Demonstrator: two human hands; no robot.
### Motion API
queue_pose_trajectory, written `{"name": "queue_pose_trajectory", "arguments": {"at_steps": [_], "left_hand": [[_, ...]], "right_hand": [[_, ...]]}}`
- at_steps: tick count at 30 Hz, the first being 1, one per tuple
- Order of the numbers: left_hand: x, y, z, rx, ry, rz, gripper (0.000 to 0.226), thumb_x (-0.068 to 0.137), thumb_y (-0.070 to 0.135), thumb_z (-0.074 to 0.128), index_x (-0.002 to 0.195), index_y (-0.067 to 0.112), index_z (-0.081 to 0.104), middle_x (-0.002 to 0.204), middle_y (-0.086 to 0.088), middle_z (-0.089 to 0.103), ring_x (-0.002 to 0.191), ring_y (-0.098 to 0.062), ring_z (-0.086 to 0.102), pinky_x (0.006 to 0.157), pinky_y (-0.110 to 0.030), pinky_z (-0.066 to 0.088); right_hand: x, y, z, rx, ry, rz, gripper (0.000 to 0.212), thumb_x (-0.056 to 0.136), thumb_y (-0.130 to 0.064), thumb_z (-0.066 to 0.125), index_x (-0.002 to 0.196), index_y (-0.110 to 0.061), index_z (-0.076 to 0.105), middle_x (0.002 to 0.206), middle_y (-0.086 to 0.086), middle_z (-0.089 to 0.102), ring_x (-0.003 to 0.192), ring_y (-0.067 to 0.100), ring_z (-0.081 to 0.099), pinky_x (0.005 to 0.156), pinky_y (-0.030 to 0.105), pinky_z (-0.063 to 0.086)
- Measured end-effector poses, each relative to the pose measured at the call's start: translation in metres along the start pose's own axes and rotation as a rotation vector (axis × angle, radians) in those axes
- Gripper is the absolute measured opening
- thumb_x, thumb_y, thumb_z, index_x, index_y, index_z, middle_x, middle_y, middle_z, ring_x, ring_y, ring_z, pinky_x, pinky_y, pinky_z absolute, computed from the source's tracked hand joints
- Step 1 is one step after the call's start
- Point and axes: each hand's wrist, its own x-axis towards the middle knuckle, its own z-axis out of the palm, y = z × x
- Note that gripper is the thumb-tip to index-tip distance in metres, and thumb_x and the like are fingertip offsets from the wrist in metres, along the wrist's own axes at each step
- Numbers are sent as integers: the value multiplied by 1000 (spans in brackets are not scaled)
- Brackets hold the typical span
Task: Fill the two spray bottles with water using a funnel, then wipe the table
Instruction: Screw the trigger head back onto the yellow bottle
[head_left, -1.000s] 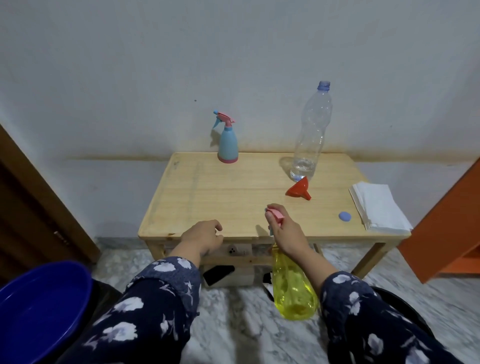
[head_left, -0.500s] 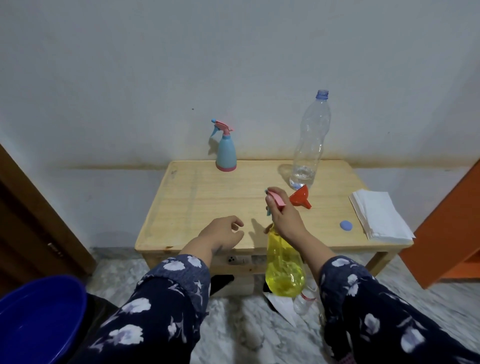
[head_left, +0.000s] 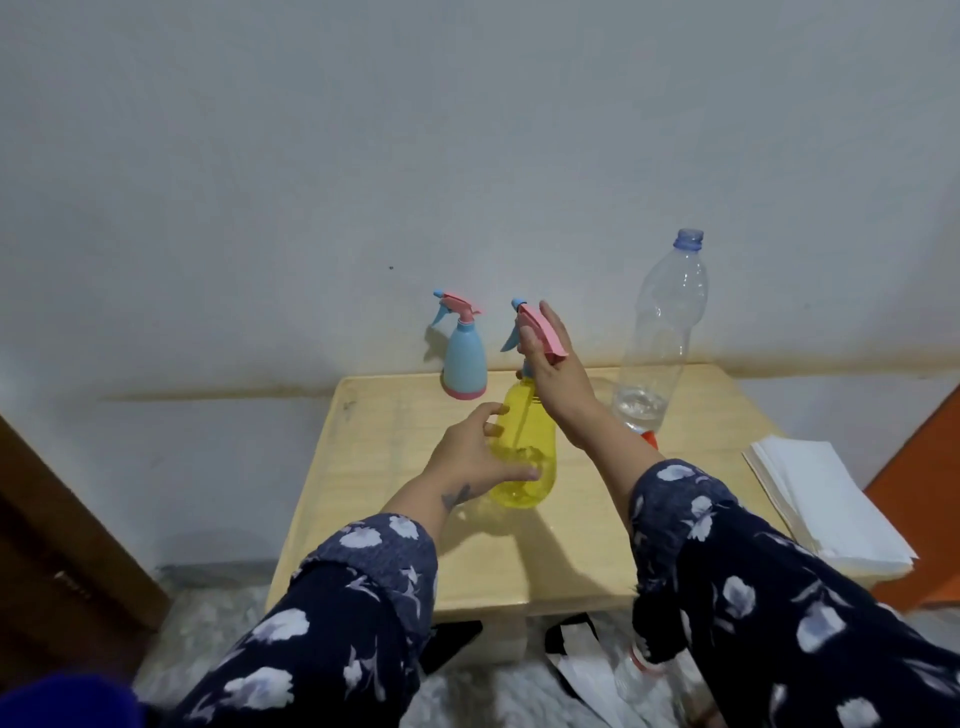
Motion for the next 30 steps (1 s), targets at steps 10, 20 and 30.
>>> {"name": "queue_pose_trajectory", "arguments": {"at_steps": [10,20,30], "left_hand": [[71,5,-4,97,255,56,78,66,40,85,132,28,44,117,6,61,106,-21,60,80,-32,51],[175,-12,28,-46,194,64,55,85,14,71,134,19,47,123,-1,61,113,-21,58,93,-36,48],[257,-37,66,-93,305,-23,57,86,23,68,135,36,42,128,6,61,117,-15,59,96,-44,51]], "right_hand": [[44,41,9,-355,45,306,77,65,-49,83,124,-15,49,105,6,61,99,25,63,84,45,54],[121,106,-14,-275,39,308,72,70,-34,83,130,-18,46,127,6,59,110,25,61,95,48,49],[185,155,-28,-266,-25,245,60,79,-19,76,132,-14,48,128,3,60,113,19,57,98,35,46]]}}
